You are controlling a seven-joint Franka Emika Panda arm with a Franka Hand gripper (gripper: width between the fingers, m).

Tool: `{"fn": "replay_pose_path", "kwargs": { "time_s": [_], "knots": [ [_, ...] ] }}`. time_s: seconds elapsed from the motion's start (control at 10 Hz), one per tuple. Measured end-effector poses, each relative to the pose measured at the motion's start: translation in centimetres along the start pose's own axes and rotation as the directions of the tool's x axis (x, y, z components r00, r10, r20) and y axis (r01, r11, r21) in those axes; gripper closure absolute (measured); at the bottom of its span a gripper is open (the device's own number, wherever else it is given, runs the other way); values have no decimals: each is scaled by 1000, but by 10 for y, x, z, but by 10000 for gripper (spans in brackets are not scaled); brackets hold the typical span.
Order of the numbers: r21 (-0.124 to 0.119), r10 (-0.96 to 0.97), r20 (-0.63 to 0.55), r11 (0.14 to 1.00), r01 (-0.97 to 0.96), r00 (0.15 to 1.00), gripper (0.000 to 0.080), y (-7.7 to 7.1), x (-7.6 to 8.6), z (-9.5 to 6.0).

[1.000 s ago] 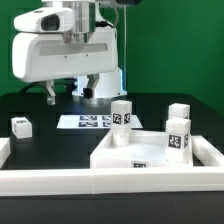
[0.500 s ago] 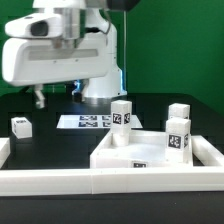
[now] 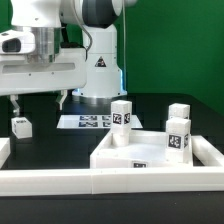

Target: Assemble square table

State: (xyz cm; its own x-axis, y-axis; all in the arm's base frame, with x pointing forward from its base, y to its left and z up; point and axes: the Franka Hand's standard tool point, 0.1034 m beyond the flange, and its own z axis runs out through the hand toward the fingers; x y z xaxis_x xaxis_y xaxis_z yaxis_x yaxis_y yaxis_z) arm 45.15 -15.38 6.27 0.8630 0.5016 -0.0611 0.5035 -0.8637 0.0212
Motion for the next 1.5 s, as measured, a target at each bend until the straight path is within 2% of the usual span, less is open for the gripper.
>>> {"fn": "replay_pose_path", "kwargs": {
  "time_s": [0.2, 0.3, 0.5, 0.6, 0.7, 0.9, 1.0, 1.2, 1.5],
  "knots": [
    [4, 2, 4, 1000, -2, 1000, 150, 0, -1, 0],
    [21, 9, 16, 1000, -10, 1000, 150, 2, -5, 0],
    [23, 31, 35, 999, -32, 999, 150, 8, -32, 13],
    [39, 45, 53, 998, -47, 998, 150, 7, -43, 21],
    [50, 47, 66, 997, -50, 997, 150, 4, -45, 25],
    [50, 46, 67, 998, -49, 997, 150, 4, -44, 25],
    [67, 62, 119, 995, -70, 991, 150, -2, -42, 28],
    [57, 26, 175, 998, -36, 984, 150, 8, -32, 35],
    [52, -17, 280, 999, 2, 960, 150, 7, -22, 38]
  ]
}}
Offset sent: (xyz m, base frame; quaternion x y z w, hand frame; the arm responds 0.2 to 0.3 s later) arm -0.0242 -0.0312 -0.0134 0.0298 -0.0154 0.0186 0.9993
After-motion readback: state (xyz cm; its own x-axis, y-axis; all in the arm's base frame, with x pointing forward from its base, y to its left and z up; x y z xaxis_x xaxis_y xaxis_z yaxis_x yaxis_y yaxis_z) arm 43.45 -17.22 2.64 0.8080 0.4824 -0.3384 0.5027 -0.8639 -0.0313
